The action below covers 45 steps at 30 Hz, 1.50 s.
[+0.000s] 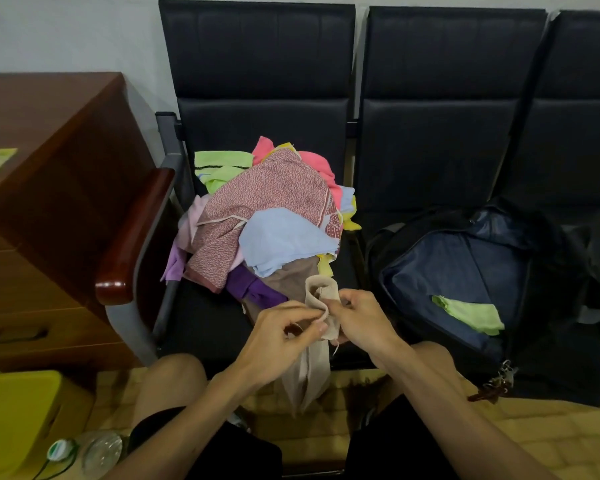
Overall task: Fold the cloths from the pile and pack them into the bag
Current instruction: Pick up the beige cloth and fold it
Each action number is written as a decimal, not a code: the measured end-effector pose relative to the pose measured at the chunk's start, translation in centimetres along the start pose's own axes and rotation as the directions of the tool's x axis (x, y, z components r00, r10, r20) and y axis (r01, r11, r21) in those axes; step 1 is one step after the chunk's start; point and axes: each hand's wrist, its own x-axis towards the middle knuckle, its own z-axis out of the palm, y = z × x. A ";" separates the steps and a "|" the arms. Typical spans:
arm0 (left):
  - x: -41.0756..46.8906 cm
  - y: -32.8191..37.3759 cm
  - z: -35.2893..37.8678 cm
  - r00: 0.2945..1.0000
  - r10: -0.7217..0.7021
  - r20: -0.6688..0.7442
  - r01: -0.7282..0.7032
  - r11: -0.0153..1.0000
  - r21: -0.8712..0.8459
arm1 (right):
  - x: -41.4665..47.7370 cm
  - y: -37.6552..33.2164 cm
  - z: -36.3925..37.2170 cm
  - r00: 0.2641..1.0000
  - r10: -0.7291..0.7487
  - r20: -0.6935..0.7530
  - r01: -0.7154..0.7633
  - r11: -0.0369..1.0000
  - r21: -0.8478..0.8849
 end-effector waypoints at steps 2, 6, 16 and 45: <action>-0.2 -0.3 0.0 1.000 -0.022 0.018 0.021 0.999 0.039 | -0.1 -0.1 -0.1 0.999 0.043 0.018 -0.044 0.996 0.076; -0.4 -0.7 0.2 0.995 0.070 -0.066 -0.054 0.976 0.211 | -0.6 -0.3 -0.3 0.987 0.133 0.085 -0.147 0.970 0.191; 0.5 0.5 -0.7 0.989 -0.119 -0.087 0.106 0.985 -0.136 | -1.8 0.7 -1.6 0.998 0.002 -0.058 0.008 0.987 0.160; 2.4 0.6 -4.0 0.949 -0.245 -0.196 0.190 0.946 -0.261 | 0.8 2.8 -0.5 0.980 -0.061 0.191 -0.080 0.756 0.650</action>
